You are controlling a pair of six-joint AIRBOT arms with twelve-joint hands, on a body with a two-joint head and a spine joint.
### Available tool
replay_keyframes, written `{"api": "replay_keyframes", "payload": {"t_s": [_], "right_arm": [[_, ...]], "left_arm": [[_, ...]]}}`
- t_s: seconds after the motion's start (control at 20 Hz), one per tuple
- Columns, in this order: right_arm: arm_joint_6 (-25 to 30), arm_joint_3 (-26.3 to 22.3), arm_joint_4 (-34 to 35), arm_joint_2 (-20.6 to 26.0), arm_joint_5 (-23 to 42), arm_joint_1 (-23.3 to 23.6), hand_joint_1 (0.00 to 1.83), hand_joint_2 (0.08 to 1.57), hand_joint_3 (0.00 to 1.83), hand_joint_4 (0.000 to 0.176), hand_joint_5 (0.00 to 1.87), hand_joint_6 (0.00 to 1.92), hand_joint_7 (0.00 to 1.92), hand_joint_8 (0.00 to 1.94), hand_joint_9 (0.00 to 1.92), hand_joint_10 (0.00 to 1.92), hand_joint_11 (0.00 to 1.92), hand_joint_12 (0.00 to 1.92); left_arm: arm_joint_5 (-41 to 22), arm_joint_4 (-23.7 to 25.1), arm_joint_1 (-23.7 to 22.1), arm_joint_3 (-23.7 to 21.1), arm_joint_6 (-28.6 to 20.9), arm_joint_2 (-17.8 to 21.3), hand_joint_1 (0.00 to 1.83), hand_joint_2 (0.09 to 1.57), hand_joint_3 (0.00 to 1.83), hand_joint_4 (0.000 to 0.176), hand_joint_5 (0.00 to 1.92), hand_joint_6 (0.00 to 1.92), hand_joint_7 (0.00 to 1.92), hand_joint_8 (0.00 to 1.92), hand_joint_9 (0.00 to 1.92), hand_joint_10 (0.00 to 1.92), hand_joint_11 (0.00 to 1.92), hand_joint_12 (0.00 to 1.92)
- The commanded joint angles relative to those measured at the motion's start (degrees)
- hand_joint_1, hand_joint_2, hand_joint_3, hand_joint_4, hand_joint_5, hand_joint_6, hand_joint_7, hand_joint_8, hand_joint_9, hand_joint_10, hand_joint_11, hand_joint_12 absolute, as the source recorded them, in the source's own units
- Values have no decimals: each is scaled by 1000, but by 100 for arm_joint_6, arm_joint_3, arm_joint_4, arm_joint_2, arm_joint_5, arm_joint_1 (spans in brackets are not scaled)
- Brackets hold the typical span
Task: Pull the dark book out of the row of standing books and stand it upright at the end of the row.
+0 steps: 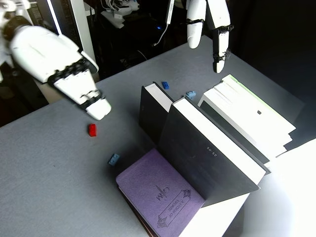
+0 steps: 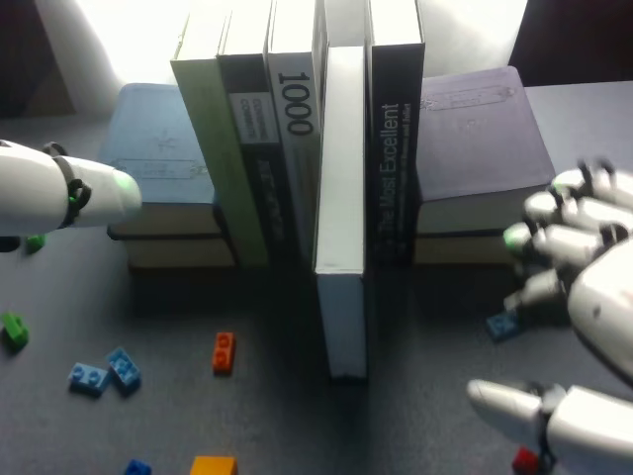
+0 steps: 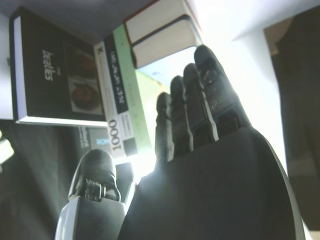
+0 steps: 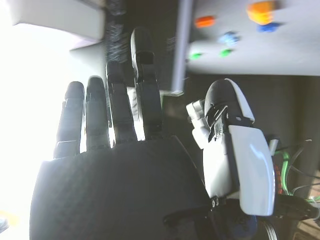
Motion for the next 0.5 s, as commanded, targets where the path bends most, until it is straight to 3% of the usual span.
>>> {"api": "replay_keyframes", "payload": {"t_s": [0.0, 0.05, 0.1, 0.15, 0.2, 0.25, 0.35, 0.45], "right_arm": [[12, -36, -220, 141, 203, 0, 0, 1225, 0, 0, 862, 37, 590, 25, 294, 608, 0, 1348], [11, -34, -206, 169, 215, -9, 0, 1243, 5, 0, 902, 81, 746, 94, 360, 916, 0, 1605], [8, -29, -185, 180, 240, -2, 0, 1254, 0, 0, 824, 417, 772, 334, 392, 1120, 0, 1749], [8, -28, -171, 179, 243, 2, 0, 1267, 2, 0, 733, 778, 724, 730, 414, 1329, 11, 1887], [12, -29, -170, 177, 227, 4, 13, 1296, 8, 0, 735, 1201, 766, 1274, 540, 1705, 299, 1914], [34, -29, -170, 174, 200, 16, 2, 1308, 9, 0, 744, 1469, 790, 1536, 594, 1877, 436, 1920], [113, -28, -170, 167, 187, 33, 0, 1307, 4, 0, 879, 1663, 940, 1683, 792, 1919, 648, 1921], [146, -28, -170, 158, 180, 38, 0, 1312, 4, 0, 959, 1796, 1043, 1822, 1025, 1921, 974, 1921]], "left_arm": [[-307, 282, -38, 5, -29, 51, 66, 1280, 0, 23, 449, 5, 524, 6, 553, 11, 599, 152], [-307, 281, -37, 3, -29, 51, 186, 1272, 0, 0, 605, 14, 717, 19, 761, 32, 729, 215], [-307, 281, -37, 0, -29, 51, 210, 1274, 0, 0, 706, 12, 824, 15, 869, 25, 796, 253], [-307, 280, -37, -4, -29, 51, 227, 1277, 0, 0, 802, 11, 912, 11, 945, 20, 839, 287], [-307, 280, -38, -6, -29, 51, 353, 1266, 5, 0, 969, 12, 1121, 7, 1104, 75, 793, 639], [-308, 278, -40, -12, -29, 51, 402, 1257, 2, 0, 1059, 7, 1222, 18, 1183, 123, 757, 877], [-308, 278, -40, -13, -29, 51, 349, 1274, 2, 0, 1168, 9, 1331, 42, 1062, 656, 769, 1177], [-308, 279, -40, -13, -29, 52, 301, 1294, 0, 0, 1221, 21, 1354, 48, 1004, 825, 767, 1232]]}}
